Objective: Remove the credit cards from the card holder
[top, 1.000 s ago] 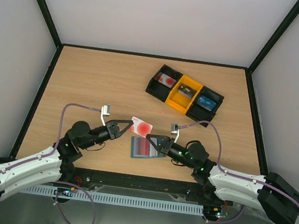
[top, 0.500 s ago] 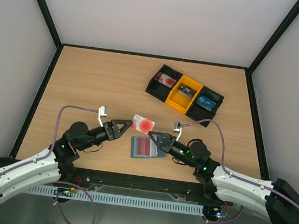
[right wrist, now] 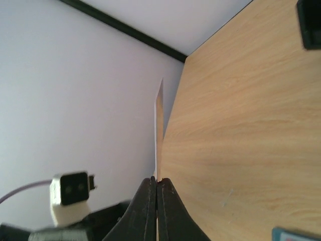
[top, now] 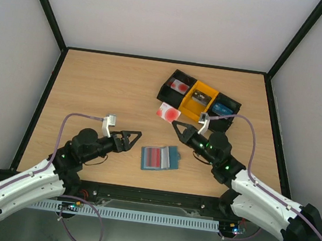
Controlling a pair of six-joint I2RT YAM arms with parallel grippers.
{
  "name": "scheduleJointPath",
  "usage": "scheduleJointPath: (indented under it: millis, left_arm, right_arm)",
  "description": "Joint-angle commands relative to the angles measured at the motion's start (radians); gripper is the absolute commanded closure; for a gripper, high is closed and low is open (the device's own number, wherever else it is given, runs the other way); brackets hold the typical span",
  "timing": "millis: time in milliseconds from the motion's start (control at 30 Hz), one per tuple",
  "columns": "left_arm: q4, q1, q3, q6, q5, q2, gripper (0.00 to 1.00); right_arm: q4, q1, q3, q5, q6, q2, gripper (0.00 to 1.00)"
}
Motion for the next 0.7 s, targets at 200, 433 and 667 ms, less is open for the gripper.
scheduleJointPath:
  millis: [200,433,667]
  left_arm:
    - [-0.172,0.004,0.085,0.111,-0.02,0.005,0.0]
    - [-0.197,0.005,0.082,0.128,-0.004,-0.008,0.0]
    - [-0.209,0.005,0.078,0.148,0.005,-0.011,0.0]
  right_arm:
    - [-0.085,-0.224,0.186,-0.093,-0.127,0.269,0.98]
    - [-0.106,-0.326,0.34,-0.111,-0.172,0.526,0.98]
    - [-0.16,-0.37,0.522,-0.076,-0.209,0.733,0.98]
